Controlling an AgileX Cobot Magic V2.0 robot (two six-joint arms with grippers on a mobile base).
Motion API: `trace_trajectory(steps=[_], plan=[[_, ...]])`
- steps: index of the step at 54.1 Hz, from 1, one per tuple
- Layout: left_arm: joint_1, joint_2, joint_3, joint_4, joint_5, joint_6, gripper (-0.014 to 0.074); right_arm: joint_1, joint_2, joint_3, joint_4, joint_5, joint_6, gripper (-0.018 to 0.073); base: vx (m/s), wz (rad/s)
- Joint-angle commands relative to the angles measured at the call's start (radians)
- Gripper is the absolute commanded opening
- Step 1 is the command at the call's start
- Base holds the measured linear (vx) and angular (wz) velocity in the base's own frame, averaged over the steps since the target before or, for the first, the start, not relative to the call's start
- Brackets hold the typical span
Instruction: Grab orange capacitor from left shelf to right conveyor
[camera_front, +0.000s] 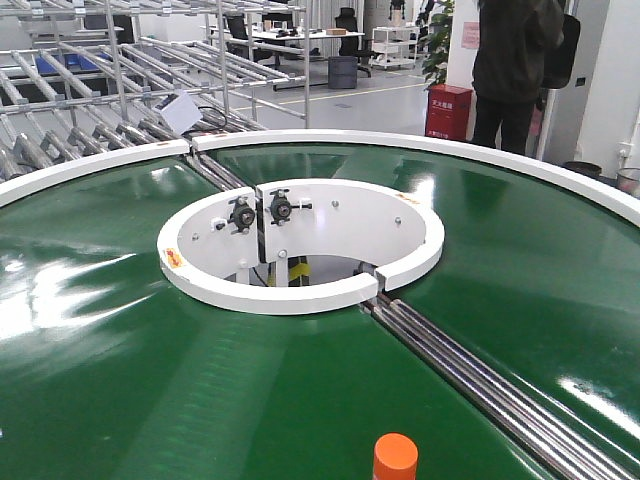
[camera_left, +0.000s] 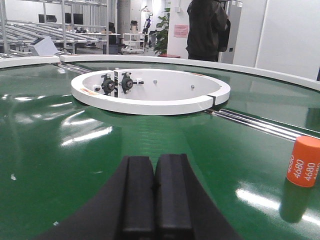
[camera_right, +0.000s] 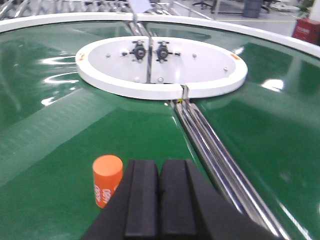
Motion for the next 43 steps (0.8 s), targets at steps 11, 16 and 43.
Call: trace_trajectory(steps=[11,16,43], plan=[[-0.008,-0.003,-0.03,-0.005,-0.081,-0.006,-0.0006,-0.208,-0.327,0.393,0.08,-0.307,-0.02,-0.0008,0.0,0.0],[-0.008,-0.003,-0.03,-0.005,-0.081,-0.006,-0.0006,-0.241,-0.429,0.469,0.086,-0.299,-0.02,-0.0008,0.0,0.0],[-0.008,-0.005,-0.03,-0.005,-0.081,-0.006,-0.0006,-0.246,-0.471,0.505,0.085,-0.295,-0.02,-0.0008,0.0,0.0]])
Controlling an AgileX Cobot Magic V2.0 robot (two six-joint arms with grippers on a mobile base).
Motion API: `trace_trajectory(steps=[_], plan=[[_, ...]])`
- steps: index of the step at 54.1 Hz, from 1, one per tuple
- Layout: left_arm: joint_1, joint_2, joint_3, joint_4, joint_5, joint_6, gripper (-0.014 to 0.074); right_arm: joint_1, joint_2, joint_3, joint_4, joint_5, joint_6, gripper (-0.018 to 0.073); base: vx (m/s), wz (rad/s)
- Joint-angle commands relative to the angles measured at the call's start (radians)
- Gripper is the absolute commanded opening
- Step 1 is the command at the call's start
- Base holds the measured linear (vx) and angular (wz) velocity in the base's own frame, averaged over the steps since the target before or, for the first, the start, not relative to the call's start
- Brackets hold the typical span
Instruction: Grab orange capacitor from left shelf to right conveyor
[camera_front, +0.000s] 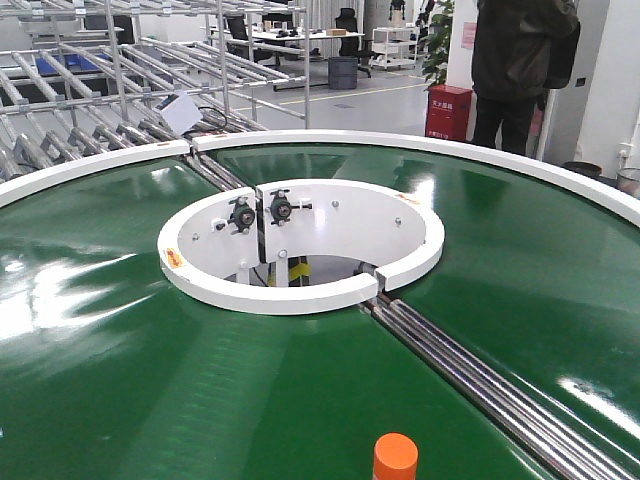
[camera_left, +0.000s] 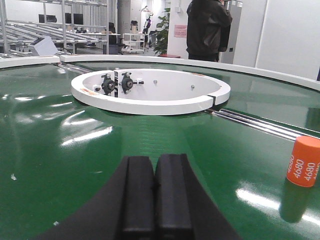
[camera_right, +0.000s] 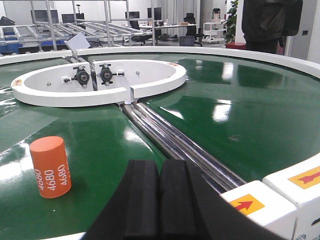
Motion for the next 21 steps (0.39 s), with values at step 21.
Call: trace_trajectory(steps=[21], plan=[[-0.008,-0.005,-0.03,-0.005,-0.082,-0.006,-0.0006,-0.005,-0.011,0.011,-0.002,-0.084,-0.011,-0.0008,0.0,0.0]])
